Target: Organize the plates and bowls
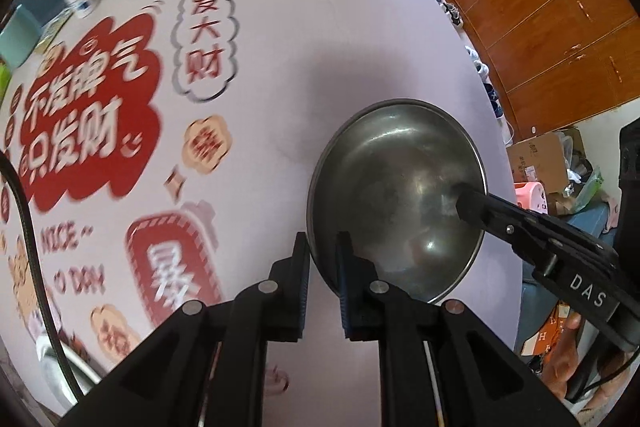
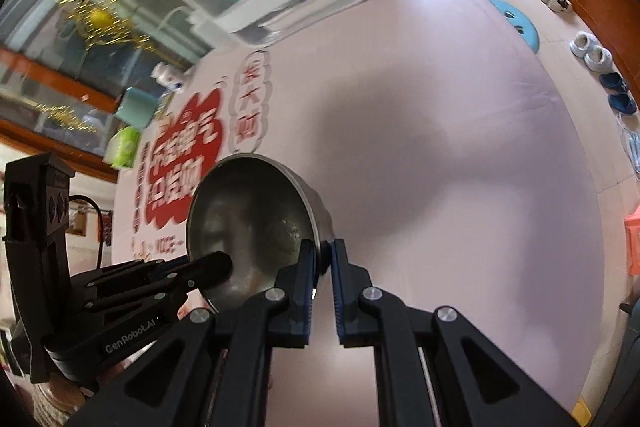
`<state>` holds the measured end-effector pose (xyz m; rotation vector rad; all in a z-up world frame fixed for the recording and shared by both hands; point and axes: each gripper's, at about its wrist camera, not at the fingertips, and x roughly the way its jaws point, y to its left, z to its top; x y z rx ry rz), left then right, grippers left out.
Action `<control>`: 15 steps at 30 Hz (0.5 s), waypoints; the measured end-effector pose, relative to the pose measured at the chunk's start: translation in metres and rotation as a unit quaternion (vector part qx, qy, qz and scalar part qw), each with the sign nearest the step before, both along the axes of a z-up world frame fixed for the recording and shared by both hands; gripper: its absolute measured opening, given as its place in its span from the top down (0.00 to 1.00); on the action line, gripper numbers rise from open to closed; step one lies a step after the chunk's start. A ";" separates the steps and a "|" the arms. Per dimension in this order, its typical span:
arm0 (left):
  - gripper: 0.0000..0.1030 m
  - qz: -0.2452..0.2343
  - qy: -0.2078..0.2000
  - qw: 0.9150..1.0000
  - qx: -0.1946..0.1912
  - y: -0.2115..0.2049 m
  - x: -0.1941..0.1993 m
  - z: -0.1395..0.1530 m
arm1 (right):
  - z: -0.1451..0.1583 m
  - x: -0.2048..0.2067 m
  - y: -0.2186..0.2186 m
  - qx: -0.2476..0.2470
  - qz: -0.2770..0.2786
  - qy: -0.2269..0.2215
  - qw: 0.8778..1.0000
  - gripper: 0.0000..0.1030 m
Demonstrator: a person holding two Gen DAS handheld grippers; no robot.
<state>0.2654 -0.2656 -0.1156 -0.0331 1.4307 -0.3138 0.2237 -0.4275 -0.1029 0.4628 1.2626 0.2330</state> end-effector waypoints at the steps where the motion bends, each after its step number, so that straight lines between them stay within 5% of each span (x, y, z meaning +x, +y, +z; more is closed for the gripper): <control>1: 0.89 0.002 -0.001 1.000 -0.001 0.009 -0.008 0.004 | 0.004 -0.005 0.006 0.002 0.003 -0.003 1.000 0.92; 15: 0.88 0.032 -0.045 0.998 0.012 0.138 -0.136 0.056 | 0.051 -0.095 0.135 0.013 0.060 -0.041 0.997 0.91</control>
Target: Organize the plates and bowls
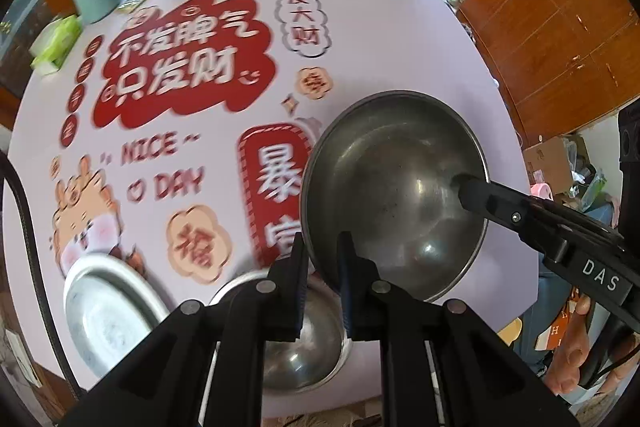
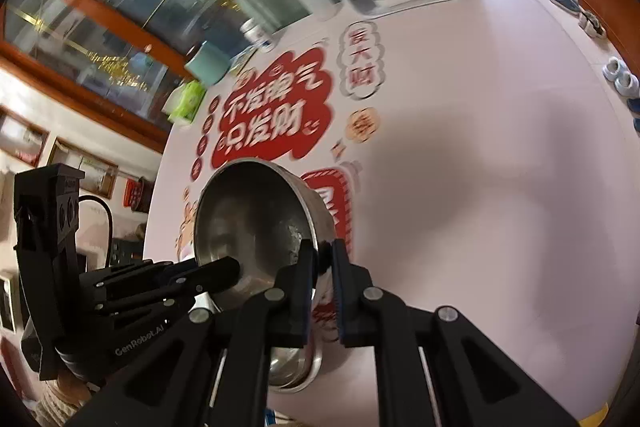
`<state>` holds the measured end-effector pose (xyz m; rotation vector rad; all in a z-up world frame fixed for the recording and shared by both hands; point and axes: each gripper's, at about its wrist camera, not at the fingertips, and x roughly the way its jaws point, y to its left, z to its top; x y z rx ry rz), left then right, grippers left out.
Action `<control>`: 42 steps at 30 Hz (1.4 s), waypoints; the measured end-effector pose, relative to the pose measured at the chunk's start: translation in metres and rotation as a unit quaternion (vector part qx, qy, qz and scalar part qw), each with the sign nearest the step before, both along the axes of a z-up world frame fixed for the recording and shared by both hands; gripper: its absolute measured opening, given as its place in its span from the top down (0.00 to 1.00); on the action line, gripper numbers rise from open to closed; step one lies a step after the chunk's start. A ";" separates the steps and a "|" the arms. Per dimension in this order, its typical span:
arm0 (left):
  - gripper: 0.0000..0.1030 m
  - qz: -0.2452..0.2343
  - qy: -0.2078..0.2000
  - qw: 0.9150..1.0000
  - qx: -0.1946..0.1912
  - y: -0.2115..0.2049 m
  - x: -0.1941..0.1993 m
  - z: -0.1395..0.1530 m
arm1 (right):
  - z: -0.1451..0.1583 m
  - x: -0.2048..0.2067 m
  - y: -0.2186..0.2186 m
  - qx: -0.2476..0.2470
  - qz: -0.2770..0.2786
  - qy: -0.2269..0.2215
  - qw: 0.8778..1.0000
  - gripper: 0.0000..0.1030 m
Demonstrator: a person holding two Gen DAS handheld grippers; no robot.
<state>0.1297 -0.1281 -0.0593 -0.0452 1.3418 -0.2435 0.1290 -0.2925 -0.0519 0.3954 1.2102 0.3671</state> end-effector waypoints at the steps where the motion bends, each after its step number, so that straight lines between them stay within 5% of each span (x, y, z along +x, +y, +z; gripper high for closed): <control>1: 0.88 0.002 -0.004 1.000 0.001 0.007 -0.006 0.002 | 0.002 -0.005 0.006 -0.001 0.004 -0.001 1.000 0.91; 9: 0.88 0.000 -0.016 1.000 0.005 0.054 -0.052 0.005 | 0.004 -0.043 0.054 -0.011 0.019 0.001 1.000 0.91; 21: 0.88 -0.025 0.039 0.999 -0.002 0.070 -0.097 -0.052 | -0.042 -0.089 0.074 -0.040 0.010 0.063 0.997 0.91; 42: 0.87 -0.041 0.062 0.997 0.017 0.066 -0.090 -0.099 | -0.082 -0.084 0.088 -0.098 0.010 0.092 0.991 0.91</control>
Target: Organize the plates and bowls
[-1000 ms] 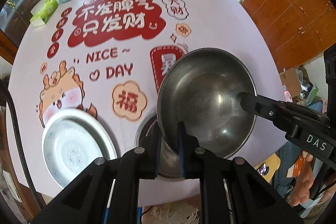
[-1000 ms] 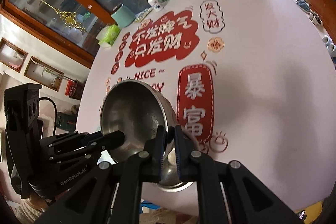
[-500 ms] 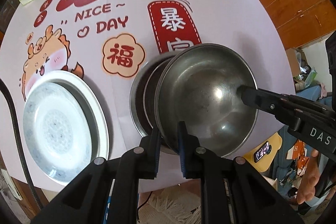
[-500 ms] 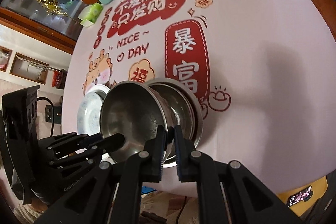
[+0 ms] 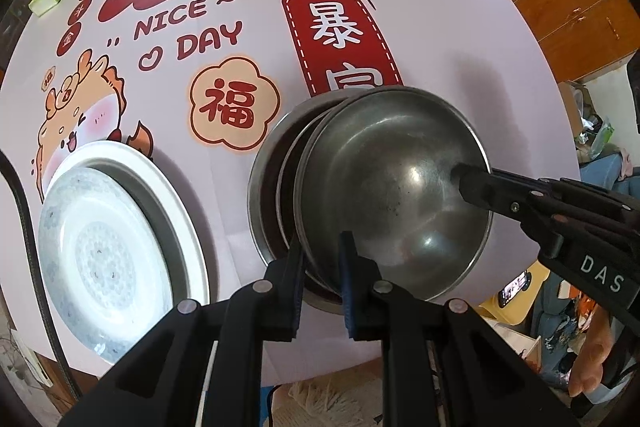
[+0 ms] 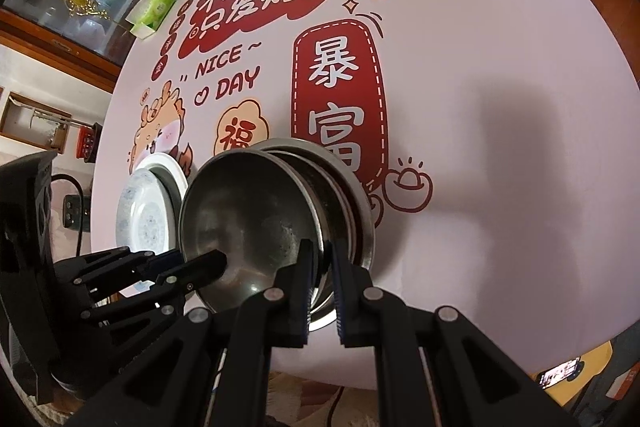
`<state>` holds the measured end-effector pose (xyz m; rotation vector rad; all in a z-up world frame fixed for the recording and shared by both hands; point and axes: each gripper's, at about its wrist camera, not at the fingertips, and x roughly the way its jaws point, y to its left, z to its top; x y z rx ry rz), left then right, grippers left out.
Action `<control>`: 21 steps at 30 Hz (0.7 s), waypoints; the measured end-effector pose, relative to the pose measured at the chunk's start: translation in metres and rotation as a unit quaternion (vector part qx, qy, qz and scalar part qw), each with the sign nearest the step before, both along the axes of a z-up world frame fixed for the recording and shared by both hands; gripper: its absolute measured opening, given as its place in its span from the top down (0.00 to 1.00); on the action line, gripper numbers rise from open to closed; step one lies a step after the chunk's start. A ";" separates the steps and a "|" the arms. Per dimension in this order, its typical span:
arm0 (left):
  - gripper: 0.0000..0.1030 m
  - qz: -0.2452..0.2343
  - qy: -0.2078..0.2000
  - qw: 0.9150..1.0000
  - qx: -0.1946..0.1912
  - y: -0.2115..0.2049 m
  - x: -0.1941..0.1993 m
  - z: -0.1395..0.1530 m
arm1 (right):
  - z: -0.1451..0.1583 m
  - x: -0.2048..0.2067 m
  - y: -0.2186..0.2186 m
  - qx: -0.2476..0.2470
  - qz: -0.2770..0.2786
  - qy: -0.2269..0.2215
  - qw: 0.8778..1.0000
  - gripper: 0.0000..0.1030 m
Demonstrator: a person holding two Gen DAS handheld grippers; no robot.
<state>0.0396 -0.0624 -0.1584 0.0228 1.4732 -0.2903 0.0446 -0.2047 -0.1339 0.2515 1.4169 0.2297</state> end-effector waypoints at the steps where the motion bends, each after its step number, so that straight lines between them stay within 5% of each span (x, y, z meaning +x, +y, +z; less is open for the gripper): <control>1: 0.87 -0.002 -0.001 1.000 0.003 -0.001 0.000 0.000 | -0.001 0.000 0.000 -0.003 0.001 0.001 1.000 0.91; 6: 0.81 -0.004 -0.014 1.000 0.014 0.000 0.002 0.004 | -0.001 0.003 0.000 -0.017 0.005 -0.002 1.000 0.91; 17: 0.47 -0.005 -0.058 0.998 0.033 0.005 0.002 0.028 | 0.006 0.004 -0.002 -0.032 0.009 -0.018 0.999 0.91; 21: 0.45 -0.005 -0.069 0.997 0.032 0.005 0.000 0.036 | 0.007 0.003 -0.002 -0.034 0.008 -0.019 0.999 0.91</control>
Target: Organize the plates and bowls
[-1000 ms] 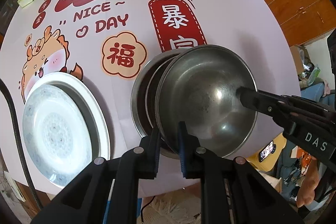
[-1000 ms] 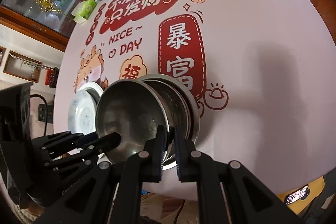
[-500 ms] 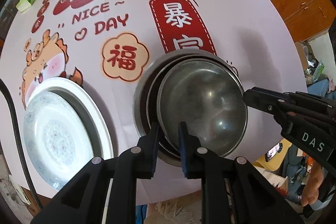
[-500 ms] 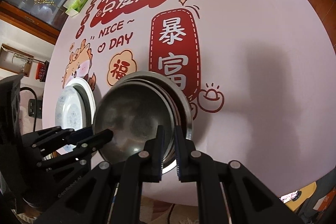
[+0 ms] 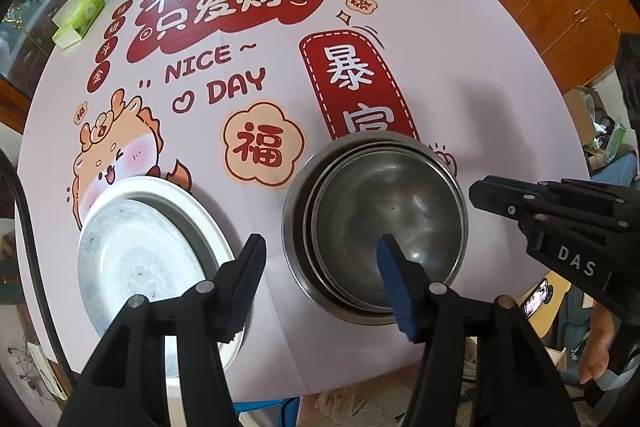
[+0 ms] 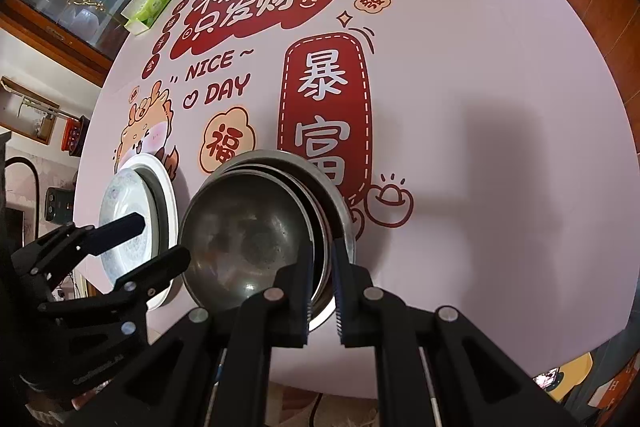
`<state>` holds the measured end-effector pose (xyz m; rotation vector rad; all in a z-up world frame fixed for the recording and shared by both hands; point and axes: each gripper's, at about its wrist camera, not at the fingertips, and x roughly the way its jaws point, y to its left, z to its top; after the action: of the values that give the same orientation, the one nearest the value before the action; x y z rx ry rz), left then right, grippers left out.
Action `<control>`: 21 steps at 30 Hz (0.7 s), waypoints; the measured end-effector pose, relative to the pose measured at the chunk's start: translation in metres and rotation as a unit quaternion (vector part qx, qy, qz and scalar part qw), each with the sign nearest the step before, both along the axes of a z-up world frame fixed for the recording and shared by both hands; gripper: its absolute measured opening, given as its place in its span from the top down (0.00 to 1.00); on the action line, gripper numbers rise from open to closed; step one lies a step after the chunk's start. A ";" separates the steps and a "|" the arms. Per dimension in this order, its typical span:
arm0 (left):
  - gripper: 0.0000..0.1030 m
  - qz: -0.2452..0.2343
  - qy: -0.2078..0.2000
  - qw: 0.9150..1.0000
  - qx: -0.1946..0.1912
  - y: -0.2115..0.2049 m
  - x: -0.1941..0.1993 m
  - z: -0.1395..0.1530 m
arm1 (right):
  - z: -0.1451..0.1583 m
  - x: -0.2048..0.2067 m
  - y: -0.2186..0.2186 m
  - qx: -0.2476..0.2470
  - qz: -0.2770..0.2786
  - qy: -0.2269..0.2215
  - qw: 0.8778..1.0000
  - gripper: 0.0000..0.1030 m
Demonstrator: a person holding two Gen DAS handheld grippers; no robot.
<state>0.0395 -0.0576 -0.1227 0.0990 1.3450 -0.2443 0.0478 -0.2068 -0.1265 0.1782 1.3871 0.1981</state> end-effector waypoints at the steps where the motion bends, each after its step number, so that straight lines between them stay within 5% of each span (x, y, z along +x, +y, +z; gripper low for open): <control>1: 0.45 0.000 -0.003 1.000 0.000 0.000 -0.001 0.002 | 0.000 -0.001 0.000 0.000 0.000 0.000 1.000 0.91; 12: 0.39 0.007 -0.035 0.999 -0.001 0.000 -0.010 0.022 | 0.017 -0.007 0.002 0.002 0.007 -0.019 1.000 0.91; 21: 0.25 0.035 -0.068 0.996 -0.041 0.012 -0.017 0.051 | 0.048 -0.013 -0.006 0.008 0.005 -0.061 0.998 0.91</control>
<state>0.0230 -0.0457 -0.0719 -0.0007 1.1986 -0.2283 0.0345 -0.2130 -0.0784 0.1700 1.2660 0.2239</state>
